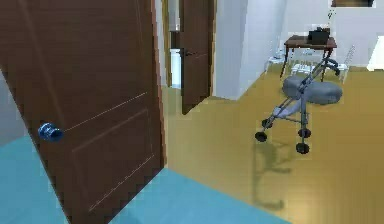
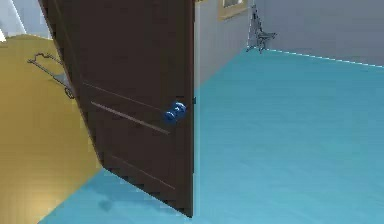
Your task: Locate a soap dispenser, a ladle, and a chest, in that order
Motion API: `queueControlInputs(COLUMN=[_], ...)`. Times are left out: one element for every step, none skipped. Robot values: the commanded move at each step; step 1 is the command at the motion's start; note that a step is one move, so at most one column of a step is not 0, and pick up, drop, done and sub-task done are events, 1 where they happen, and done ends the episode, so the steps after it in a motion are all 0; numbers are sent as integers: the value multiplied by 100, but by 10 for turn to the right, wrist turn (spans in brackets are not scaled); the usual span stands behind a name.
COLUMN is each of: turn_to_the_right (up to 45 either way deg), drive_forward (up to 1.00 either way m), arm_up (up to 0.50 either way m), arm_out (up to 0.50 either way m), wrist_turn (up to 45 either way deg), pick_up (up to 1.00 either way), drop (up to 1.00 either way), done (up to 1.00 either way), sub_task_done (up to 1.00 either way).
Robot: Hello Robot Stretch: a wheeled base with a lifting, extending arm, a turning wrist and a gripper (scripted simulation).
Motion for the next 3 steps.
queueControlInputs(turn_to_the_right=[450,450,450], drive_forward=[0,0,0], arm_up=[0,0,0], arm_out=[0,0,0], wrist_turn=[0,0,0], pick_up=[0,0,0], drop=[0,0,0], done=[0,0,0], sub_task_done=[0,0,0])
